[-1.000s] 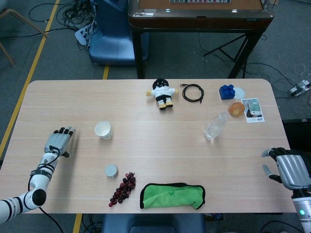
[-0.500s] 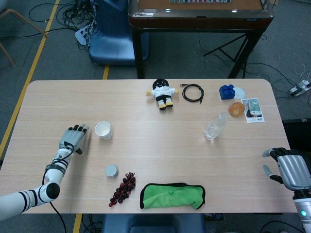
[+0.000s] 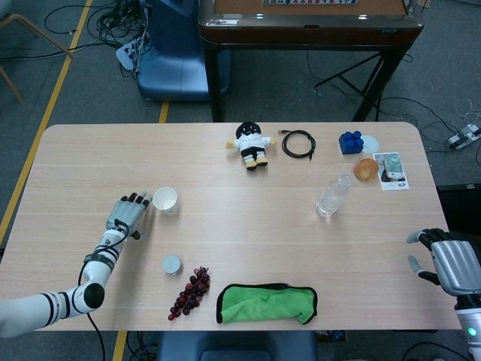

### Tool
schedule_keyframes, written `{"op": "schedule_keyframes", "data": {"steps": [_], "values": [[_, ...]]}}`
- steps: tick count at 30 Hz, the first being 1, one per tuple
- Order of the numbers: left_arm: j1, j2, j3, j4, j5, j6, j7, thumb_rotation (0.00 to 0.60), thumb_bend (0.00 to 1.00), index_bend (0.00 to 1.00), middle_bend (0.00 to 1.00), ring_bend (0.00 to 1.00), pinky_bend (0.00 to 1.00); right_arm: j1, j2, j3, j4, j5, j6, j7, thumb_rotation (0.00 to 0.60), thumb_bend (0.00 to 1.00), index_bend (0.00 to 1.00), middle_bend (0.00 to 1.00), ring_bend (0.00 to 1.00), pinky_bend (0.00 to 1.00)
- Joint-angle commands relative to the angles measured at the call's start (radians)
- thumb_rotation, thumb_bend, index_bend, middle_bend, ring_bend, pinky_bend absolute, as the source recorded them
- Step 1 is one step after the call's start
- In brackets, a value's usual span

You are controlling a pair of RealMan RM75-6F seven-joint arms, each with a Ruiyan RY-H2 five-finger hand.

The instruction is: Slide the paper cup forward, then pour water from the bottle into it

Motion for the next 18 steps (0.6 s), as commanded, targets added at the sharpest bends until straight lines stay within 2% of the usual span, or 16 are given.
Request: {"op": "schedule_keyframes", "data": {"steps": [1, 18], "values": [[-0.012, -0.008, 0.002, -0.004, -0.002, 0.008, 0.01, 0.6, 0.25, 0.06, 0.0, 0.0, 0.11, -0.001, 0.002, 0.0, -0.001, -0.002, 0.002, 0.002, 0.6, 0.35, 0.45, 0.43, 0.34, 0.44], [-0.084, -0.066, 0.009, -0.008, -0.012, 0.033, 0.075, 0.6, 0.25, 0.06, 0.0, 0.0, 0.11, -0.007, 0.016, 0.0, -0.011, -0.013, 0.017, 0.021, 0.6, 0.35, 0.45, 0.43, 0.34, 0.44]]}}
